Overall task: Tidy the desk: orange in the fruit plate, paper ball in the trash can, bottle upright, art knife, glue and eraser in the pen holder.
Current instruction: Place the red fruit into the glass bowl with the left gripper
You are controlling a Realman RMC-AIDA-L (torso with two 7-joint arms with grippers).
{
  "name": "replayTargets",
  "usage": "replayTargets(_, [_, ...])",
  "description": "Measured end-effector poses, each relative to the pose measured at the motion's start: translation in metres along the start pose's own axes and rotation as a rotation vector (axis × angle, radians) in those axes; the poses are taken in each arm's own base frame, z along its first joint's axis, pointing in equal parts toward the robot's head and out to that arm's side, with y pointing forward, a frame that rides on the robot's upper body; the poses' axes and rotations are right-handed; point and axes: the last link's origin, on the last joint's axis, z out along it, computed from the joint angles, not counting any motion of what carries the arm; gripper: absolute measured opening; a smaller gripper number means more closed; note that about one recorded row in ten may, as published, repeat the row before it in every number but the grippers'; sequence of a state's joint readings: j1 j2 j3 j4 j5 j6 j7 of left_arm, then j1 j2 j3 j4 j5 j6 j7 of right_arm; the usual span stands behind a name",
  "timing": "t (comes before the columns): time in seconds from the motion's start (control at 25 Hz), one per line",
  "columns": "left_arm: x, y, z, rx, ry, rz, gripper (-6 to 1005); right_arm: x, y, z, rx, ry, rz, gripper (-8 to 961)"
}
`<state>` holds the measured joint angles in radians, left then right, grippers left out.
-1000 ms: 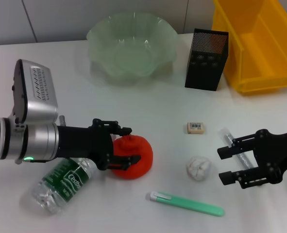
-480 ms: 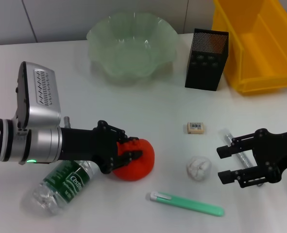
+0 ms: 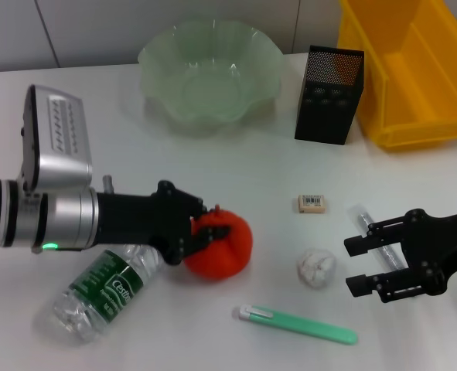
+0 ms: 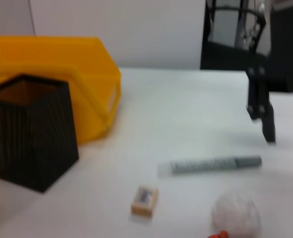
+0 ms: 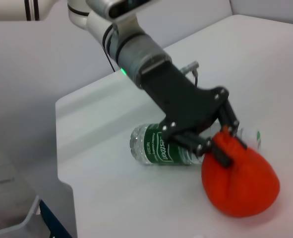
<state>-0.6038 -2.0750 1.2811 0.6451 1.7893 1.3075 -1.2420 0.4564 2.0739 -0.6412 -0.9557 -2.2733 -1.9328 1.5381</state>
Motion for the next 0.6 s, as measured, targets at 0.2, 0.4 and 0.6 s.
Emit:
replayTargets(0.2, [0.017, -0.009, -0.004, 0.025, 0.027, -0.011, 161, 0.002, 0.001, 0.0, -0.001, -0.006, -0.001, 654])
replayTargets(0.4, [0.039, -0.023, -0.006, 0.079, 0.045, -0.036, 142, 0.005, 0.005, -0.004, -0.004, -0.022, -0.016, 654])
replayTargets(0.6, [0.054, -0.047, -0.004, 0.204, 0.073, -0.064, 106, 0.011, 0.01, -0.01, 0.007, -0.076, -0.038, 654])
